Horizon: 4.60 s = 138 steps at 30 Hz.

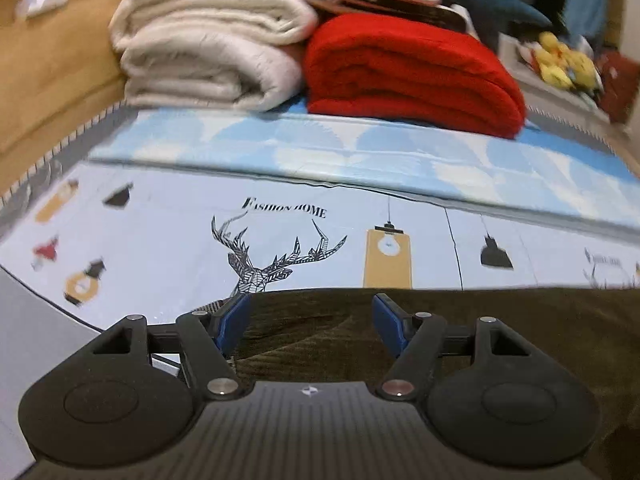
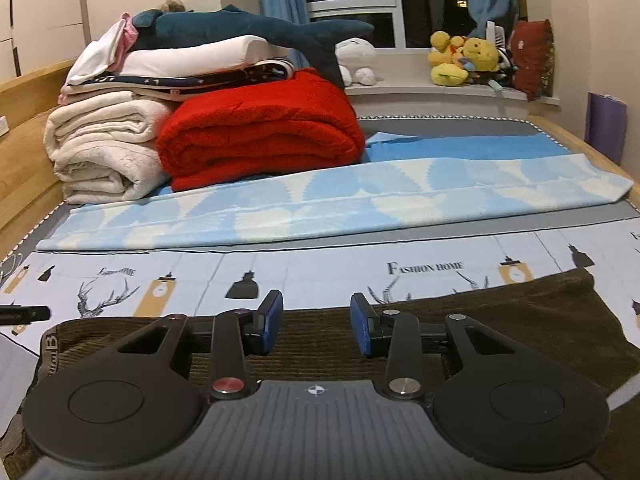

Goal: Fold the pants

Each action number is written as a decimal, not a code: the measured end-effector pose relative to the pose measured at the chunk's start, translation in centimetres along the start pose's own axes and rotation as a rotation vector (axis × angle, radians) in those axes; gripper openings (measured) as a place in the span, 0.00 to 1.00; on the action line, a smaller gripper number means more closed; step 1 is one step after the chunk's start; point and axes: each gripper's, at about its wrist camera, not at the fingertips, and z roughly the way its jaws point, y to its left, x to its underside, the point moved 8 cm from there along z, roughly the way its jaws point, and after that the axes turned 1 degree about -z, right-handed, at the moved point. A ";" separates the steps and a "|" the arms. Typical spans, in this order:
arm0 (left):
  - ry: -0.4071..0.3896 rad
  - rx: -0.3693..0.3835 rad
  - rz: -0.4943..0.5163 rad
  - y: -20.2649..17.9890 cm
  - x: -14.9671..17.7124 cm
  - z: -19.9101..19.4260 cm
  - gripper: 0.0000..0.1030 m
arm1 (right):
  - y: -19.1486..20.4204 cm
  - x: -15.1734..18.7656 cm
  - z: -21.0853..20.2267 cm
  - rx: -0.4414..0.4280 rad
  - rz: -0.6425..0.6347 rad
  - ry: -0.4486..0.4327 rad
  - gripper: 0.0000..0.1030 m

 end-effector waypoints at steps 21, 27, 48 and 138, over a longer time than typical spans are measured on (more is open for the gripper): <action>0.184 0.068 0.236 -0.2 1.1 13.8 0.80 | 0.1 0.6 3.7 0.006 -0.098 0.106 0.56; 0.223 0.088 0.282 -0.5 1.8 14.8 0.70 | 0.0 0.7 4.2 0.009 -0.114 0.119 0.56; 0.122 0.131 0.420 -4.8 3.0 0.3 0.03 | -2.1 0.9 3.4 0.063 -0.041 0.128 0.55; 0.451 0.214 -0.317 12.8 14.2 -9.3 0.07 | -17.6 14.6 -9.9 -0.014 0.369 0.488 0.07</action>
